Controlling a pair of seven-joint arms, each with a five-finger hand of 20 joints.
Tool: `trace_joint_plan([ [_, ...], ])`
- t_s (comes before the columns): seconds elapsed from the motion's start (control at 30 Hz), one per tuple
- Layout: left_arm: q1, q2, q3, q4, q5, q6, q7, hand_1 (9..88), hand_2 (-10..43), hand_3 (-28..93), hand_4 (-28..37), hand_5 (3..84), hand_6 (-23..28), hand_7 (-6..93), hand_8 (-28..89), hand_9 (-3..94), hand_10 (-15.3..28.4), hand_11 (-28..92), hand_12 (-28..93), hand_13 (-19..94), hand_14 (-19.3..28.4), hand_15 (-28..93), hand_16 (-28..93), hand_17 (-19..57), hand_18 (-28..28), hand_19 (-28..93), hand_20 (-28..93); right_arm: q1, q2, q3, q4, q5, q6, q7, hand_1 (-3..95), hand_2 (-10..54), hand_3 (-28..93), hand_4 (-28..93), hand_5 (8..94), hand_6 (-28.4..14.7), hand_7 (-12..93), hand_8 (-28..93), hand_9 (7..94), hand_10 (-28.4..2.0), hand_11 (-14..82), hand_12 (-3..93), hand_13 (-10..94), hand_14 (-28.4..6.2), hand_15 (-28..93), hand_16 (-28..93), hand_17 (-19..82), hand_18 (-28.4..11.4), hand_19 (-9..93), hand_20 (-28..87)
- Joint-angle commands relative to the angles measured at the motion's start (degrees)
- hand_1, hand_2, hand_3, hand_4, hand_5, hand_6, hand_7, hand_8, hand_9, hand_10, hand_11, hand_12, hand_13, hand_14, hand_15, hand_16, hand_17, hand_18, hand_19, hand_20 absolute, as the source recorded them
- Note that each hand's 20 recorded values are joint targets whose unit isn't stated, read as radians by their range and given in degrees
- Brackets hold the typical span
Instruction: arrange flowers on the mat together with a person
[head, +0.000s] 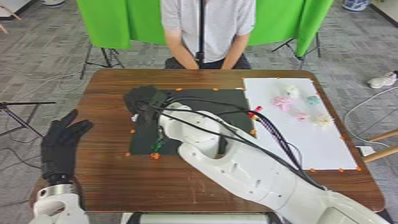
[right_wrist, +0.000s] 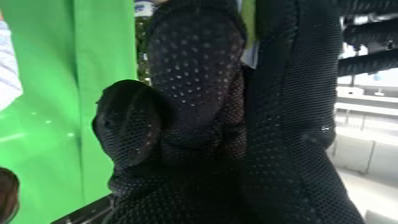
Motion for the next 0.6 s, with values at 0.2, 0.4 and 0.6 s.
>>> trace_joint_plan([
  [0.2,-0.88,-0.88,2.04,1.07,0.89,-2.34,-1.83,19.3,11.2,69,-28.3,49.5,1.7,13.5,-6,52.1,15.3,22,17,41,18.4,25,3,9.5,12.1,7,20,-2.91,-2.53,1.14,2.87,-3.51,-4.44,0.88,85.9,-9.5,-28,48,77.3,2.2,16,10,92.4,-8.4,6.0,32.9,94,-0.1,48,19,64,-10.0,92,30],
  [0.4,-1.41,-1.04,2.51,1.34,1.43,-2.93,-2.17,18.9,9.6,70,-28.3,49.5,1.7,13.5,-6,52.0,15.3,22,17,41,18.4,25,3,9.3,12.2,7,20,-3.35,-3.00,1.63,3.83,-4.62,-4.50,0.49,83.2,-9.5,-28,48,73.8,2.3,16,8,88.3,-9.3,7.7,29.1,94,-0.5,47,20,64,-10.3,93,29],
  [0.6,-1.17,-1.18,2.59,1.24,1.58,-3.04,-2.30,19.4,7.4,70,-28.3,49.6,1.9,13.5,-6,51.9,15.4,22,17,41,18.4,25,3,9.1,12.3,8,20,-3.78,-3.22,1.85,4.69,-6.51,-3.93,0.06,81.5,-9.5,-28,50,72.8,2.5,17,7,86.8,-9.5,8.8,27.4,94,-0.5,46,20,63,-10.4,93,29],
])
